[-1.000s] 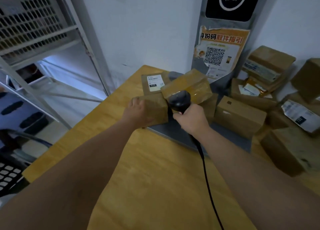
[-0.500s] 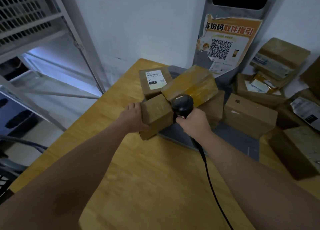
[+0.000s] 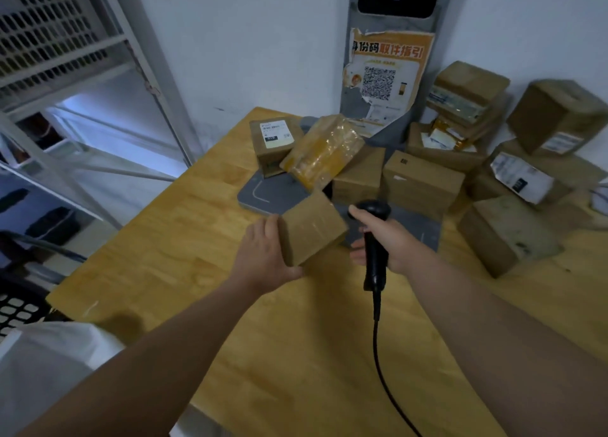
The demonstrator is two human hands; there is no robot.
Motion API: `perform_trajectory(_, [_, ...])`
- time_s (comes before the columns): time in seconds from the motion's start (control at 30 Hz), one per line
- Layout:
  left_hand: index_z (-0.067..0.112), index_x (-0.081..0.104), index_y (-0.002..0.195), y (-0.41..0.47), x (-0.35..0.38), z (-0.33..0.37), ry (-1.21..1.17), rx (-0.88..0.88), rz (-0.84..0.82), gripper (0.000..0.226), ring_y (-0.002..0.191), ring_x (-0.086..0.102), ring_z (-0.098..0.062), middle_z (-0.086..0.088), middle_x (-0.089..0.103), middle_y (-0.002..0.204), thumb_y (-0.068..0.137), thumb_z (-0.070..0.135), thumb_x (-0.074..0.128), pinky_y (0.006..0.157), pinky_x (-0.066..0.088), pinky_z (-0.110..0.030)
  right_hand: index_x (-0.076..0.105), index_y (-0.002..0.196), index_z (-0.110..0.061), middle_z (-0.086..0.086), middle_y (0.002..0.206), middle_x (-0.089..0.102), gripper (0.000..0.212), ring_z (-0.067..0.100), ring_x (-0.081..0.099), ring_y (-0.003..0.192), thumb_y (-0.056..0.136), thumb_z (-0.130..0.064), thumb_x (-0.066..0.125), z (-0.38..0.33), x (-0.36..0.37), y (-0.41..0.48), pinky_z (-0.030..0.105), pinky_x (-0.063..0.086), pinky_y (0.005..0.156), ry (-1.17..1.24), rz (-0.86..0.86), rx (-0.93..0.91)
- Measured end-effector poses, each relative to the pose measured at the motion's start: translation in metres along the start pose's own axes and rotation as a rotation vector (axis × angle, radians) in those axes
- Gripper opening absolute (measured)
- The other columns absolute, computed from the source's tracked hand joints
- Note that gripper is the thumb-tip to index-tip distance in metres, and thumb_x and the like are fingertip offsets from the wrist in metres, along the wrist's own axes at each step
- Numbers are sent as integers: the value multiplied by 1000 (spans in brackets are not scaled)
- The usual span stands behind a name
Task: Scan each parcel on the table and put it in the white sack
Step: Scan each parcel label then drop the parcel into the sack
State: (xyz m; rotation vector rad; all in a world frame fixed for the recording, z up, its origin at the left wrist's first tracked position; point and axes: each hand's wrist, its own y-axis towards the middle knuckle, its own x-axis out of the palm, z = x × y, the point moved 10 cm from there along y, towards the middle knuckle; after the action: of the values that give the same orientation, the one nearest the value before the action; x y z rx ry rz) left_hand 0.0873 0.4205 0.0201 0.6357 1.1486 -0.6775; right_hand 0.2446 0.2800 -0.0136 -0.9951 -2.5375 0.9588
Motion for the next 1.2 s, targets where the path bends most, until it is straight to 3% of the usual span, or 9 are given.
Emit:
perform_trajectory(0.17, [5,36,135,-20,-27,103,229,481,242,114,116,43,-32,-17,51,125,42,43,90,98,45,-46,63,104,-9,12,107,70,68,32,68,99,61,-58,83,9,-54,-39,50,57,84,303,47,-38])
perform_trajectory(0.33, [9,36,137,-35,-35,163,170,657,316,96,122,36,-30,-14,40,131,63,49,81,102,43,-52,68,110,-17,4,100,75,37,22,70,94,78,-34,78,3,-99,-80,40,57,82,387,91,-251])
perform_trajectory(0.5, [19,28,147,-12,-40,159,-558,151,64,72,137,23,-21,-7,24,149,89,49,58,114,25,-39,68,100,-20,-9,91,74,18,11,67,94,84,-13,72,3,-139,-112,24,51,78,269,144,-482])
perform_trajectory(0.6, [33,17,149,-7,-7,152,-1072,-220,-269,89,125,48,-22,-2,40,145,79,61,65,106,41,-46,69,101,-17,-8,89,76,19,14,68,97,84,-8,71,8,-151,-126,26,51,83,291,126,-529])
perform_trajectory(0.7, [41,11,150,-23,16,169,-1260,-314,-541,115,121,53,-24,0,46,141,58,68,75,98,46,-48,67,105,-20,-9,96,76,22,8,70,94,87,-7,67,11,-159,-136,23,55,78,493,144,-599])
perform_trajectory(0.8, [36,19,147,-32,26,194,-1429,-276,-573,102,118,58,-27,-3,51,137,66,49,79,101,45,-51,66,114,-19,-3,110,73,31,13,67,106,84,-13,71,24,-158,-137,32,53,90,575,142,-606])
perform_trajectory(0.93, [35,30,135,-25,24,199,-1427,-243,-371,73,109,64,-26,-3,55,130,80,24,77,91,54,-40,65,118,-21,-2,113,72,39,18,65,110,82,-18,76,54,-167,-134,36,52,90,539,222,-520])
perform_trajectory(1.07, [45,30,135,-25,34,200,-1032,-83,-439,86,115,56,-22,1,48,131,69,33,84,96,51,-42,66,98,-23,-3,98,69,22,14,63,97,81,-15,77,73,-200,-142,38,50,89,501,361,-458])
perform_trajectory(1.2, [31,15,149,-34,46,208,-1057,-164,-388,102,120,51,-20,3,47,133,73,36,82,105,43,-42,67,106,-14,3,97,74,29,20,69,95,79,-12,77,73,-189,-146,34,53,78,286,237,-424])
